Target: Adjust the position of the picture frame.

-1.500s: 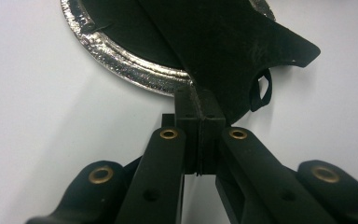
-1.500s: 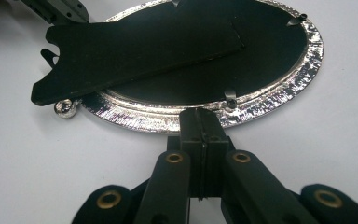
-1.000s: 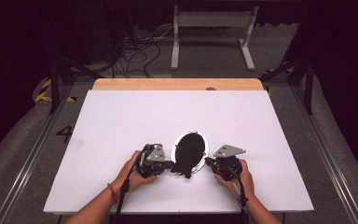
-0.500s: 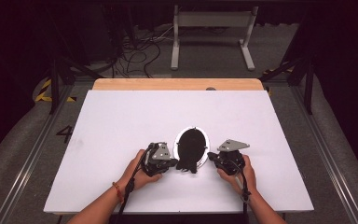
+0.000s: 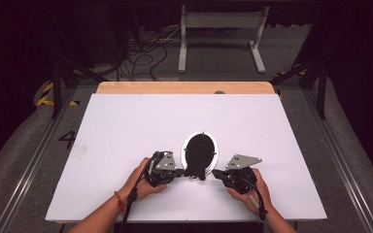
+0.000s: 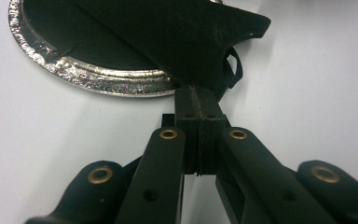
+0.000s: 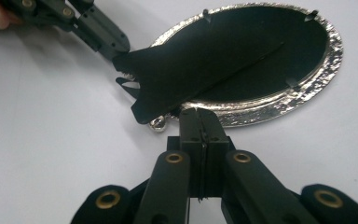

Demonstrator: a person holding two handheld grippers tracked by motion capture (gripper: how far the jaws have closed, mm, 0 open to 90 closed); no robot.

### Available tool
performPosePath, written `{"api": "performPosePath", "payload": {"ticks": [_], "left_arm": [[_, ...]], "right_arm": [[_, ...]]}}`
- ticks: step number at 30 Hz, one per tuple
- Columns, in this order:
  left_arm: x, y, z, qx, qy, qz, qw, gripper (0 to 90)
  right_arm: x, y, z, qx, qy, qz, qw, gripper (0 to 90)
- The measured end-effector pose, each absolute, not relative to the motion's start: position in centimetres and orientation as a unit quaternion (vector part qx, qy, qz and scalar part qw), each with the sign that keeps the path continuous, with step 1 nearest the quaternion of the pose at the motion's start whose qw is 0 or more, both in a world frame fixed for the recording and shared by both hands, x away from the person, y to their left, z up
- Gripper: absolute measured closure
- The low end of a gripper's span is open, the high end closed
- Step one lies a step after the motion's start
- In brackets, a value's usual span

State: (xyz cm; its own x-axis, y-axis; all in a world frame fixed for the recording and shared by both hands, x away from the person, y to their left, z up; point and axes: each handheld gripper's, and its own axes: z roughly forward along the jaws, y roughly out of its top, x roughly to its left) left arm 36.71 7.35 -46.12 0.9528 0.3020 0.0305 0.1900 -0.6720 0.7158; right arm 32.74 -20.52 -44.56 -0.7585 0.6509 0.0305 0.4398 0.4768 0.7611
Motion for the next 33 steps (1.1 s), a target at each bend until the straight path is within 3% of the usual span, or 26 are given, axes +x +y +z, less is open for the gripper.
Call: {"api": "performPosePath", "payload": {"ticks": [33], "left_arm": [[37.1,6.4,-46.5,0.908,0.129,0.075,0.392,90.0]], "right_arm": [[32.9,-20.1,-44.7,0.315,0.88,0.346,0.079,81.9]]}}
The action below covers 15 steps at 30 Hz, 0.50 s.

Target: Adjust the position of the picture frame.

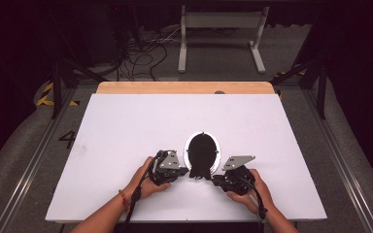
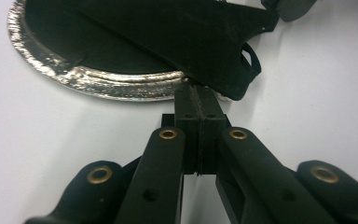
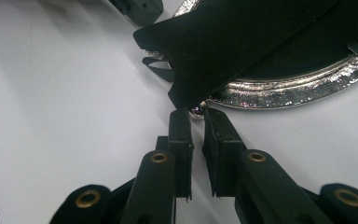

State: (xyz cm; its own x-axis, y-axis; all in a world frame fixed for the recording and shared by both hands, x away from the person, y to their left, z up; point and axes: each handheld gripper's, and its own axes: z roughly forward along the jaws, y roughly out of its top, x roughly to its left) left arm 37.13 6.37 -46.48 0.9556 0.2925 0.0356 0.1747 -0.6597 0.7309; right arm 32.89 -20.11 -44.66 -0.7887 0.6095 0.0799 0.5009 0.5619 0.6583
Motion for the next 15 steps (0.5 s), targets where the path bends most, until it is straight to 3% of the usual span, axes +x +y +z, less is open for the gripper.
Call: {"api": "performPosePath", "payload": {"ticks": [15], "left_arm": [[37.33,5.7,-46.5,0.908,0.131,0.083,0.39,90.0]], "right_arm": [[32.76,-19.44,-44.93,0.31,0.884,0.339,0.081,80.9]]}}
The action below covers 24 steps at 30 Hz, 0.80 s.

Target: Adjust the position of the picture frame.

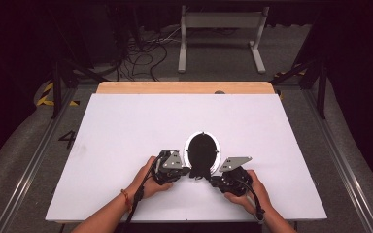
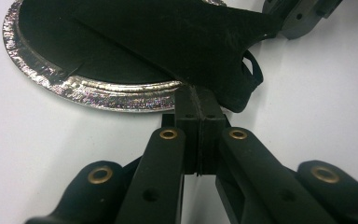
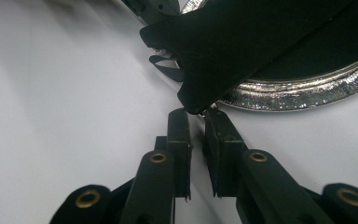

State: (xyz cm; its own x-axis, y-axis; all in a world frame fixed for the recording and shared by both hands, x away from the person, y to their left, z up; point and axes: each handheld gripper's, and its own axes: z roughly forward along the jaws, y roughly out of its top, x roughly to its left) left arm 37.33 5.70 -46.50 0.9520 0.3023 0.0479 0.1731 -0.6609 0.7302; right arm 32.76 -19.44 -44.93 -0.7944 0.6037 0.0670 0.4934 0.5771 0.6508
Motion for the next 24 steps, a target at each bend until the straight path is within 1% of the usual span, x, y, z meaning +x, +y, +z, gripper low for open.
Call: {"api": "performPosePath", "payload": {"ticks": [7,12,16,18,22,24], "left_arm": [[37.6,5.4,-46.5,0.907,0.133,0.093,0.388,90.0],[37.6,5.3,-46.5,0.908,0.128,0.095,0.388,90.0],[37.6,5.4,-46.5,0.908,0.128,0.094,0.388,90.0],[37.6,5.4,-46.5,0.908,0.128,0.095,0.388,90.0],[37.6,5.4,-46.5,0.908,0.128,0.094,0.388,90.0],[37.6,5.4,-46.5,0.908,0.127,0.095,0.388,89.9]], "right_arm": [[33.1,-19.7,-45.1,0.325,0.875,0.352,0.072,81.7],[33.2,-19.7,-45.1,0.329,0.867,0.366,0.07,79.3],[33.5,-20.1,-45.0,0.339,0.854,0.391,0.049,76.4],[33.7,-20.4,-45.1,0.349,0.844,0.406,0.036,71.7],[34.2,-21.0,-45.4,0.363,0.826,0.431,-0.008,61.2],[34.4,-21.1,-45.5,0.369,0.818,0.441,-0.019,58.6]]}}
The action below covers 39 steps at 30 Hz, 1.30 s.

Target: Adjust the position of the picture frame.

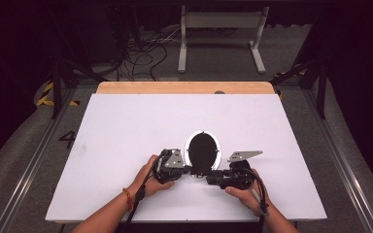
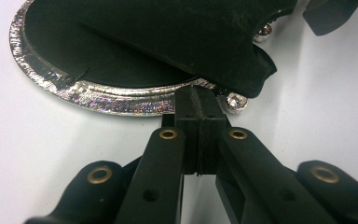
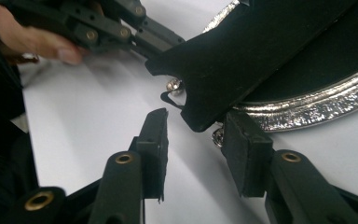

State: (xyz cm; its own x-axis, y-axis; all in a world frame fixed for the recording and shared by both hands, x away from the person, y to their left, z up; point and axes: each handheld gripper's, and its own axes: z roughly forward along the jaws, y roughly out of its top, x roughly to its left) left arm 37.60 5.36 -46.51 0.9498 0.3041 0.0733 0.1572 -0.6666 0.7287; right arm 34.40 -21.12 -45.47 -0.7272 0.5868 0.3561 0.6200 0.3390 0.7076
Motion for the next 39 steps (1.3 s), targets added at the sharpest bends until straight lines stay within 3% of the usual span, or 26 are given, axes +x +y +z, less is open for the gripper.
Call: {"api": "performPosePath", "payload": {"ticks": [6,15,26,34,39], "left_arm": [[37.6,5.5,-46.5,0.909,0.123,0.093,0.387,89.3],[37.7,5.5,-46.5,0.909,0.124,0.092,0.388,89.1],[37.8,5.5,-46.5,0.909,0.124,0.09,0.388,88.9],[38.7,6.2,-46.4,0.893,0.169,0.081,0.408,72.6],[40.5,7.5,-46.2,0.881,0.22,0.065,0.415,55.1]], "right_arm": [[35.5,-21.4,-45.9,-0.4,-0.785,-0.471,0.052,52.4],[37.0,-21.2,-46.2,-0.447,-0.738,-0.496,0.101,51.6],[37.6,-21.2,-46.7,-0.475,-0.703,-0.515,0.121,50.8],[37.6,-21.3,-46.7,-0.459,-0.717,-0.513,0.11,53.5],[37.4,-21.2,-46.7,-0.444,-0.729,-0.512,0.097,54.2]]}}
